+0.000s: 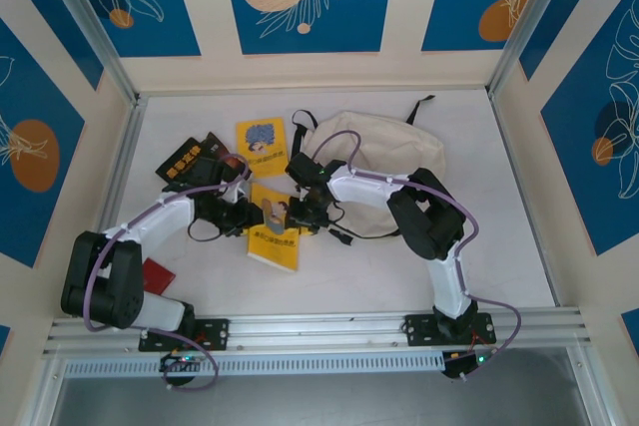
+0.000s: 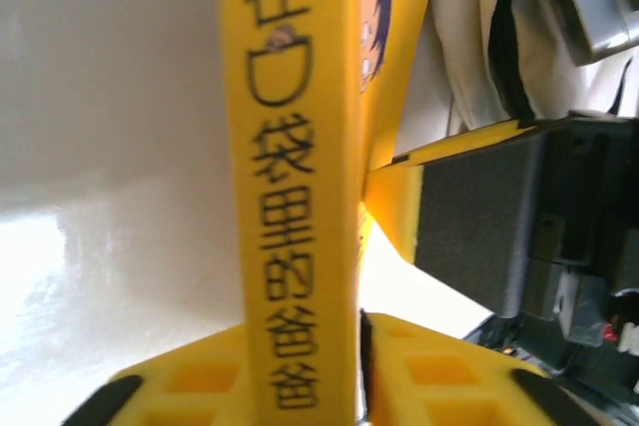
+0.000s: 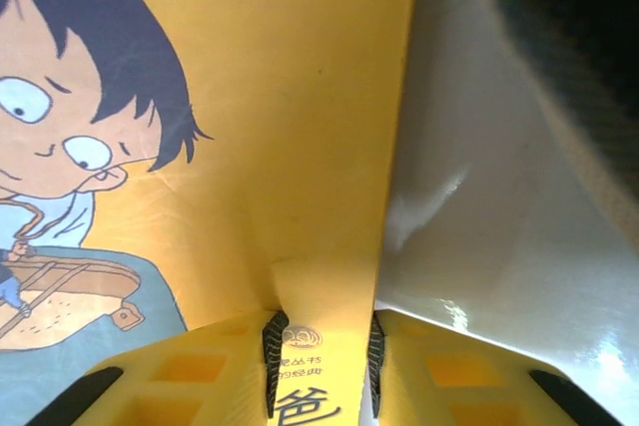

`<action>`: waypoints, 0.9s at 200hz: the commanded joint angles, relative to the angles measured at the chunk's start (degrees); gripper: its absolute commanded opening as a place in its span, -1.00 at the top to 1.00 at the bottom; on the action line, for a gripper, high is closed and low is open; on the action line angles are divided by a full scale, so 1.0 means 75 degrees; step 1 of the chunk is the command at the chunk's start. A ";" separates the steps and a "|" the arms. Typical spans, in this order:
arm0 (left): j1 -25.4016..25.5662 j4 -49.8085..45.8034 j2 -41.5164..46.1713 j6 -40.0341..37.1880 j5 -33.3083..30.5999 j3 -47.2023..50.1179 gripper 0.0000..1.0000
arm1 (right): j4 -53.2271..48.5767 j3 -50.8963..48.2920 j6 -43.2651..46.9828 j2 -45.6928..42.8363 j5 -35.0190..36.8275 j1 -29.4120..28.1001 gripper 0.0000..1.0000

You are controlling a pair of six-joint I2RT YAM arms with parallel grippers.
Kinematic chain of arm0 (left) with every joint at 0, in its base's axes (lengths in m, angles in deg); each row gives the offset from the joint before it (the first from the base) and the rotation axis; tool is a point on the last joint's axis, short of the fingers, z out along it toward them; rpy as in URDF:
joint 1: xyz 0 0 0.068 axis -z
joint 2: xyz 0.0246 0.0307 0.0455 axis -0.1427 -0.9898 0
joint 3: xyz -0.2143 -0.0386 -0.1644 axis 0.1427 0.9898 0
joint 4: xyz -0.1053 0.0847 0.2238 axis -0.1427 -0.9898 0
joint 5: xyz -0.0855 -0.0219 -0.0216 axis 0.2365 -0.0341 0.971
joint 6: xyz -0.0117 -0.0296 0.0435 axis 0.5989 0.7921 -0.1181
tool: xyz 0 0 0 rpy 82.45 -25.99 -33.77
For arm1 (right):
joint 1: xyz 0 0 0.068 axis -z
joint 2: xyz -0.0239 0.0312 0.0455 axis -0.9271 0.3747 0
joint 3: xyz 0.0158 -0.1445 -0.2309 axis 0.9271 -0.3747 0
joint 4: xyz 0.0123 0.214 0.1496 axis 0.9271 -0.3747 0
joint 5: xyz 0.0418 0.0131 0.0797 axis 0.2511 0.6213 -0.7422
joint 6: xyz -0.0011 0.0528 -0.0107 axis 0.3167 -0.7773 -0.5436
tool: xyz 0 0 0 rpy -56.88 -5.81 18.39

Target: Pack the student bag

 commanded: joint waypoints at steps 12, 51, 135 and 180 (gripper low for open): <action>0.0121 -0.0249 0.0270 -0.0362 0.0081 -0.0471 0.87 | 0.0170 -0.0162 0.0332 -0.0760 0.0319 -0.0055 0.17; 0.0118 -0.0450 0.0824 -0.0363 0.0100 -0.0997 1.00 | 0.0738 -0.0893 0.0557 -0.2257 0.0382 0.0335 -0.43; 0.0114 0.0844 0.1225 0.1188 0.1615 -0.2560 1.00 | 0.3846 -0.2693 0.0180 -0.4216 -0.2888 0.2294 -0.99; 0.0125 0.1791 0.1072 0.2255 0.2109 -0.2847 1.00 | 0.4996 -0.2173 -0.0633 -0.3701 -0.4489 0.2621 -0.99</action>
